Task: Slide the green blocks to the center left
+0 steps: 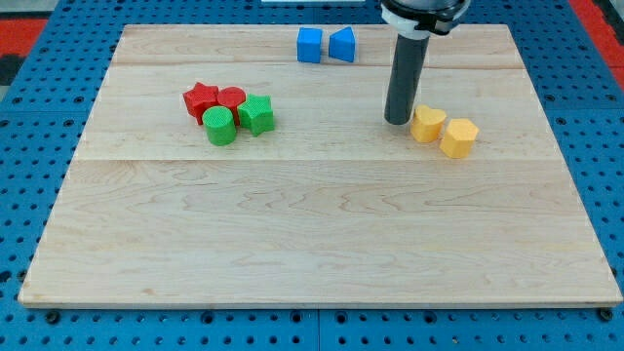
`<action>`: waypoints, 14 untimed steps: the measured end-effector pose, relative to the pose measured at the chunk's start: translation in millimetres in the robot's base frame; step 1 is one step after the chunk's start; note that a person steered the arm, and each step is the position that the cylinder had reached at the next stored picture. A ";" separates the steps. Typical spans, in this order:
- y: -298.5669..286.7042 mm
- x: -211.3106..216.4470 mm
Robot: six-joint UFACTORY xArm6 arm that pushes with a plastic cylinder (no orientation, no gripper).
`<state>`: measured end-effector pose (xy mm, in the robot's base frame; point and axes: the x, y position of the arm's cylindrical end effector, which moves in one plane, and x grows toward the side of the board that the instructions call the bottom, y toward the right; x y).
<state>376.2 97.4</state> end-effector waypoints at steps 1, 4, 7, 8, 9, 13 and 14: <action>-9.4 -9.6; -13.4 -45.9; -14.8 -10.3; -68.9 -2.1; -82.7 -9.5; -213.1 26.8; -232.0 37.5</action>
<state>413.7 -134.5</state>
